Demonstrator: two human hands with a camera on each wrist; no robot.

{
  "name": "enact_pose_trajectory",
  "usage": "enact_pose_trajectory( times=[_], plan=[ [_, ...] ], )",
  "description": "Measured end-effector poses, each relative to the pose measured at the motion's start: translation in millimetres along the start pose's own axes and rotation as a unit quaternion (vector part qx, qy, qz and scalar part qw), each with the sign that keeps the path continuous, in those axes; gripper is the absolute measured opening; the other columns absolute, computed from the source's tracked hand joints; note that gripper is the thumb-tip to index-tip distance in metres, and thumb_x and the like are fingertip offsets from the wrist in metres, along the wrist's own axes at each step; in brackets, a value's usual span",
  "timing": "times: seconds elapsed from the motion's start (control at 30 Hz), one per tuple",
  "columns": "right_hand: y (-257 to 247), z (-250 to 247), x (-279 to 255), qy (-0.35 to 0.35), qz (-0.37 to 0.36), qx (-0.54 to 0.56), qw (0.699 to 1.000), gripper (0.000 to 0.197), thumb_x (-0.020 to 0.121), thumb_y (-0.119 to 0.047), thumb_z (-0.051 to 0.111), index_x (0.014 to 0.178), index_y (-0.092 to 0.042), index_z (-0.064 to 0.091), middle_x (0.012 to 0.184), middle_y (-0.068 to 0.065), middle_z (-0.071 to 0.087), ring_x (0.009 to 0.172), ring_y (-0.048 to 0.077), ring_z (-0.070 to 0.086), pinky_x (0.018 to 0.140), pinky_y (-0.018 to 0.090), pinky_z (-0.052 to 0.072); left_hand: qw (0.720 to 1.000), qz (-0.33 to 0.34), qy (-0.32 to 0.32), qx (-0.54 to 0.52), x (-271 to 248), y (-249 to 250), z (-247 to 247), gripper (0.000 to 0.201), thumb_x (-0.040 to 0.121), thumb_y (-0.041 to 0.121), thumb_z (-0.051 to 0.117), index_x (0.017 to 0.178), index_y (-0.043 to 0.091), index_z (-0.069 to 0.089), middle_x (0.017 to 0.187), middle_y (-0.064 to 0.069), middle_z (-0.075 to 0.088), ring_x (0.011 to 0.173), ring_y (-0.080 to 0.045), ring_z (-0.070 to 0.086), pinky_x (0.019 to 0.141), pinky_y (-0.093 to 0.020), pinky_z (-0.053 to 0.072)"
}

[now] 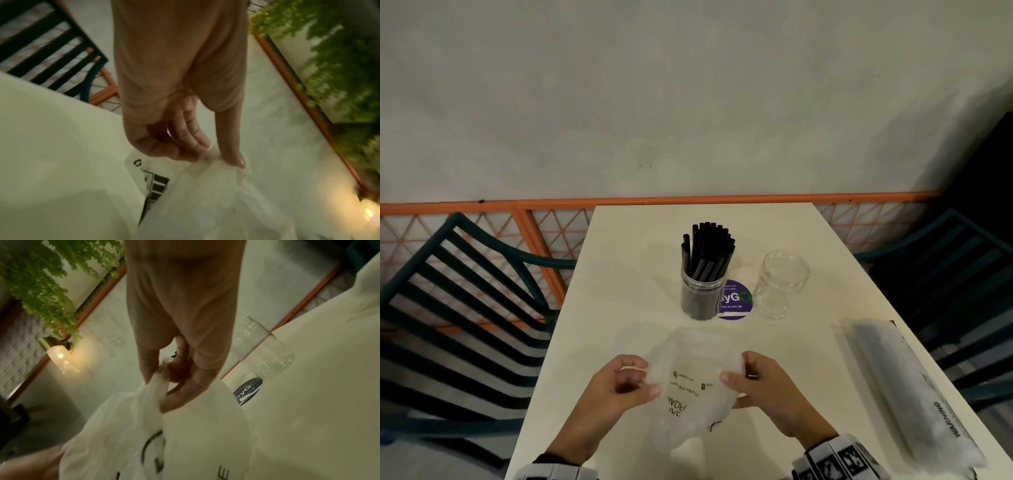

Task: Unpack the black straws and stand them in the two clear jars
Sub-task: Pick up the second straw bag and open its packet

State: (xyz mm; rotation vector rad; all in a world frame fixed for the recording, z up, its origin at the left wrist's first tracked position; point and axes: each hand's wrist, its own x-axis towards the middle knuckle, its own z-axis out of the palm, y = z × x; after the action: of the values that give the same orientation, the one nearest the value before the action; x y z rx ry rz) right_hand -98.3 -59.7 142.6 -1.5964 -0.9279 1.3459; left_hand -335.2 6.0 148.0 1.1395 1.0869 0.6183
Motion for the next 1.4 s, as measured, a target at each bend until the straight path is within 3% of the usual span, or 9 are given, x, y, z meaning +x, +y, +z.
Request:
enact_pose_trajectory(
  times=[0.23, 0.53, 0.73, 0.83, 0.9, 1.07, 1.17, 1.27, 1.4],
  plan=[
    [13.6, 3.0, 2.7, 0.245, -0.178, -0.302, 0.904, 0.052, 0.071, 0.013, 0.047, 0.060, -0.028, 0.018, 0.059, -0.008, 0.024, 0.052, 0.010, 0.024, 0.048, 0.021, 0.020, 0.888, 0.193, 0.241, 0.340, -1.8, 1.7, -2.6, 0.027, 0.075, -0.004, 0.057, 0.075, 0.022, 0.051, 0.078, -0.002, 0.046, 0.055, -0.016, 0.047, 0.048, -0.023, 0.034],
    [30.0, -2.2, -1.6, -0.108, -0.111, -0.182, 0.971, 0.030, 0.092, -0.019, 0.055, 0.120, -0.031, 0.056, 0.126, -0.011, 0.055, 0.115, 0.004, 0.053, 0.097, 0.016, 0.042, 0.916, 0.167, 0.115, 0.347, 3.2, -28.3, -15.9, 0.049, 0.084, -0.008, 0.044, 0.098, 0.035, 0.061, 0.119, 0.006, 0.049, 0.096, -0.005, 0.055, 0.080, -0.007, 0.041],
    [44.5, 6.2, 2.2, 0.101, -0.184, -0.358, 0.910, 0.017, 0.082, -0.012, 0.062, 0.091, -0.022, 0.073, 0.091, -0.023, 0.062, 0.082, -0.008, 0.052, 0.068, 0.008, 0.040, 0.819, 0.237, 0.255, 0.456, -1.7, -36.7, -29.2, 0.046, 0.058, -0.018, 0.069, 0.092, 0.013, 0.073, 0.086, -0.008, 0.053, 0.062, -0.024, 0.050, 0.055, -0.033, 0.048],
    [50.8, 5.5, -3.8, 0.032, -0.212, -0.512, 0.831, 0.042, 0.070, -0.063, 0.055, 0.095, -0.033, 0.070, 0.108, -0.017, 0.059, 0.102, -0.002, 0.046, 0.082, 0.014, 0.036, 0.818, 0.247, 0.205, 0.477, 0.0, -50.3, -35.3, 0.053, 0.048, -0.025, 0.064, 0.078, 0.019, 0.056, 0.070, 0.000, 0.048, 0.052, -0.020, 0.045, 0.048, -0.025, 0.036],
    [52.5, 5.8, -10.1, -0.074, -0.134, -0.507, 0.848, 0.087, 0.056, -0.087, 0.039, 0.120, -0.032, 0.057, 0.135, -0.010, 0.036, 0.128, 0.011, 0.026, 0.107, 0.032, 0.026, 0.827, 0.216, 0.125, 0.503, 6.4, -74.9, -44.4, 0.060, 0.049, -0.022, 0.064, 0.069, 0.028, 0.038, 0.068, 0.013, 0.032, 0.046, -0.010, 0.035, 0.045, -0.016, 0.025],
    [54.4, 40.5, -3.1, -0.094, -0.134, -0.519, 0.839, 0.089, 0.069, -0.078, 0.001, 0.146, -0.035, 0.009, 0.157, -0.008, -0.001, 0.144, 0.014, -0.009, 0.117, 0.038, -0.005, 0.842, 0.141, 0.009, 0.521, 3.2, -92.0, -52.8, 0.040, 0.051, 0.017, 0.072, 0.067, 0.042, 0.046, 0.080, 0.017, 0.031, 0.054, -0.001, 0.036, 0.050, -0.010, 0.030],
    [79.0, 55.0, 9.7, -0.086, -0.106, -0.594, 0.793, 0.070, 0.080, -0.065, -0.011, 0.142, -0.033, -0.017, 0.155, 0.005, 0.026, 0.143, 0.029, 0.018, 0.115, 0.042, -0.013, 0.826, 0.212, 0.039, 0.520, -2.3, -73.4, -37.0, 0.022, 0.058, 0.045, 0.055, 0.073, 0.031, 0.063, 0.097, 0.016, 0.047, 0.072, -0.010, 0.050, 0.061, -0.017, 0.046],
    [104.1, 64.4, 18.2, -0.094, -0.025, -0.637, 0.765, 0.062, 0.093, -0.051, 0.001, 0.144, -0.023, 0.024, 0.127, 0.003, 0.063, 0.122, 0.029, 0.040, 0.112, 0.045, -0.005, 0.806, 0.205, 0.039, 0.553, 3.8, -78.6, -20.6, 0.053, 0.080, 0.056, 0.039, 0.124, 0.029, 0.052, 0.141, 0.003, 0.042, 0.127, -0.018, 0.027, 0.109, -0.027, 0.022],
    [108.7, 64.5, 18.3, -0.099, -0.024, -0.658, 0.746, 0.064, 0.094, -0.053, 0.003, 0.137, -0.023, 0.039, 0.131, 0.000, 0.060, 0.130, 0.031, 0.031, 0.111, 0.043, -0.003, 0.778, 0.070, -0.062, 0.621, 15.3, -113.6, -24.5, 0.067, 0.089, 0.062, 0.011, 0.128, 0.019, 0.043, 0.154, -0.010, 0.012, 0.121, -0.028, 0.034, 0.100, -0.038, 0.018]
  ],
)
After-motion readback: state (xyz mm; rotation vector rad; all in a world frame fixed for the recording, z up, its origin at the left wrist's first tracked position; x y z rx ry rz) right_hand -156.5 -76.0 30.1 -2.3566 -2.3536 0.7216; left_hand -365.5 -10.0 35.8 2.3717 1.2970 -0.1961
